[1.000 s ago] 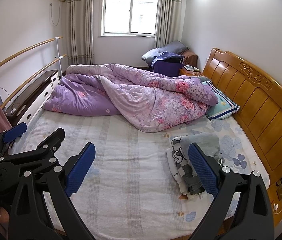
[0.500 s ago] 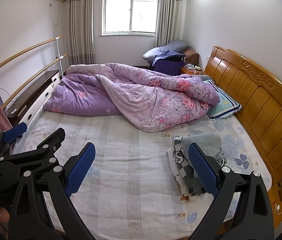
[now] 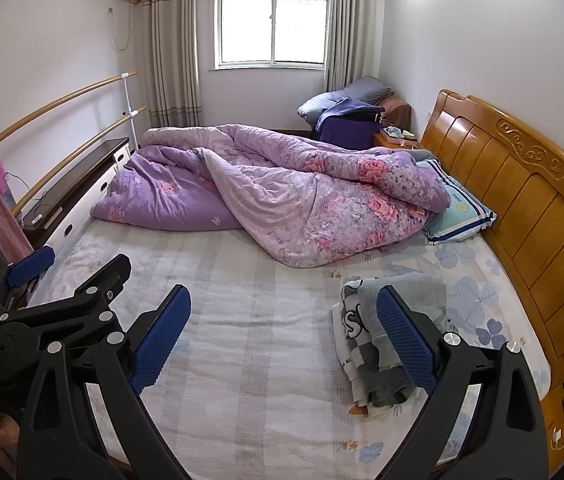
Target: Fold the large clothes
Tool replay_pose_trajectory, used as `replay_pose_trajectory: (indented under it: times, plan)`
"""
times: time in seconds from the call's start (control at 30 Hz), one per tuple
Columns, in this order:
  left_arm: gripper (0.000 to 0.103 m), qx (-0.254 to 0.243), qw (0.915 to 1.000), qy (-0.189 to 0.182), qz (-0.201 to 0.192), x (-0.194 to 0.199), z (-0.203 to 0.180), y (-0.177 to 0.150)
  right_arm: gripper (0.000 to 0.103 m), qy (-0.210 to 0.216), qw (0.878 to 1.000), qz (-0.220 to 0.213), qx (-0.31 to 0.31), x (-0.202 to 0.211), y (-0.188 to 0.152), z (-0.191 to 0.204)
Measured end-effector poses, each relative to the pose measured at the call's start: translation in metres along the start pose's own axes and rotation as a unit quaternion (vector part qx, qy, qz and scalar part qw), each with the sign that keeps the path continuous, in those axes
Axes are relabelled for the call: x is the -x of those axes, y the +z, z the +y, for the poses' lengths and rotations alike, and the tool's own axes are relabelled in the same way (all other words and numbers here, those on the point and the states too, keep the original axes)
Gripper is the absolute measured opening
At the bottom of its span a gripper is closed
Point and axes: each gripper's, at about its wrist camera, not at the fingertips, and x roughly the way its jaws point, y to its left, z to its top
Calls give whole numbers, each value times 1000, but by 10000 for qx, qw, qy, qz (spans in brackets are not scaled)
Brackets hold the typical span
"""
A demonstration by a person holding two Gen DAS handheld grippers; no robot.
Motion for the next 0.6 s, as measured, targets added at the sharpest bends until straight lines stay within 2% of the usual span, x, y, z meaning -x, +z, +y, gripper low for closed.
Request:
replay_pose_trajectory:
  times: [0.23, 0.33, 0.47, 0.6]
  plan:
    - [98, 48, 9999, 115, 49, -5, -21, 0, 91, 164, 9998, 63, 28, -8, 0, -24]
    - [98, 92, 9999, 38, 106, -9, -25, 2, 91, 236, 9997, 70, -9, -10, 0, -30]
    - [98, 79, 9999, -2, 106, -14, -22, 3, 91, 241, 9997, 78, 7, -11, -1, -29]
    - [98, 309, 9991, -253, 110, -21, 0, 3, 91, 221, 9997, 46, 75, -20, 1, -14]
